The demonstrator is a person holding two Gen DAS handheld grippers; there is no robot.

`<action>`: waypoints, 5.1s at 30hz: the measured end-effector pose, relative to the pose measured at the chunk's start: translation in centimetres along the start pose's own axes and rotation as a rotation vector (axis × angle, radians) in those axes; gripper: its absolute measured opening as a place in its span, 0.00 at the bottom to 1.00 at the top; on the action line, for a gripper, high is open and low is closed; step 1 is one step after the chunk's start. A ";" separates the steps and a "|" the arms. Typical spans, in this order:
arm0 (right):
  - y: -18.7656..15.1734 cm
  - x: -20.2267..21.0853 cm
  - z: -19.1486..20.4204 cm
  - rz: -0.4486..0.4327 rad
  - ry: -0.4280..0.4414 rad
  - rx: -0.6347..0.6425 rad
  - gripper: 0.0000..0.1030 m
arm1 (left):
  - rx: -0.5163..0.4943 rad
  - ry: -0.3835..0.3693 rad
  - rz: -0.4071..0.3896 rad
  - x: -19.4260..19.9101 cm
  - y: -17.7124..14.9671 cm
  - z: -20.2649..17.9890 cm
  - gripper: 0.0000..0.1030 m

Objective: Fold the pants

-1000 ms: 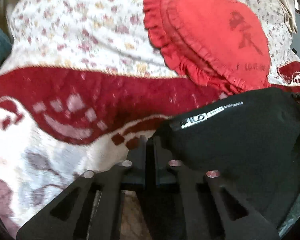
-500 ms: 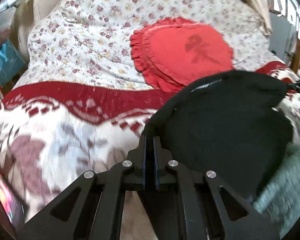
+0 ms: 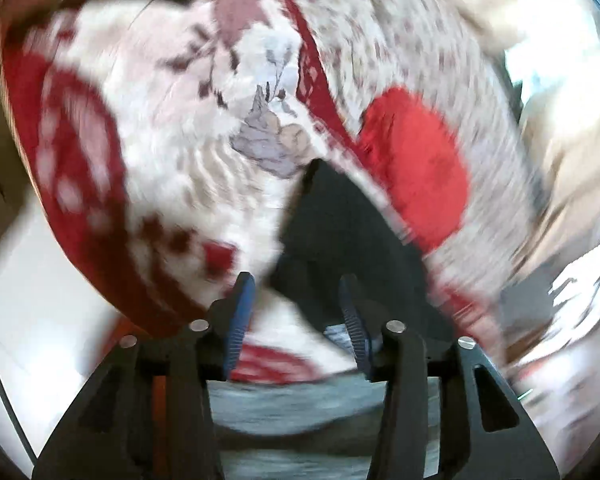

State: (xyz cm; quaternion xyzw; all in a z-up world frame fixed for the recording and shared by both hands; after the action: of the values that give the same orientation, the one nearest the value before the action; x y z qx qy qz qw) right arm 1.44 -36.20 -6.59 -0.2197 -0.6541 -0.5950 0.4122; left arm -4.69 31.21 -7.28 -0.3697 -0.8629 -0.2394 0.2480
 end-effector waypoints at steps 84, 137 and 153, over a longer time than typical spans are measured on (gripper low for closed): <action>4.3 -1.9 -2.4 -0.132 0.181 -0.559 0.07 | -0.162 0.444 -0.413 -1.8 -0.5 -5.1 0.21; -2.6 -5.3 -1.9 -0.032 0.615 -0.872 0.53 | -0.299 0.299 -0.037 -13.4 -2.9 -8.6 0.21; -2.9 -8.7 -1.7 -0.090 0.694 -0.982 0.23 | -0.270 0.252 -0.043 -13.4 -2.8 -8.1 0.21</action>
State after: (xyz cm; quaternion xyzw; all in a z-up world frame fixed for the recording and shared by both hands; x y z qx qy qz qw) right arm 4.53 -36.59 -15.38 -0.1493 -0.1388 -0.8813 0.4264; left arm 3.30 17.76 -9.88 -0.3482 -0.7926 -0.4028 0.2973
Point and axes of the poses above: each gripper's, at about its wrist camera, not at the fingertips, and x roughly against the way its jaws point, z to its left, y to its top, the point moved 4 cm from there along -x, roughly the way its jaws point, and after that the axes turned 8 degrees about z, right-handed, at the moved point
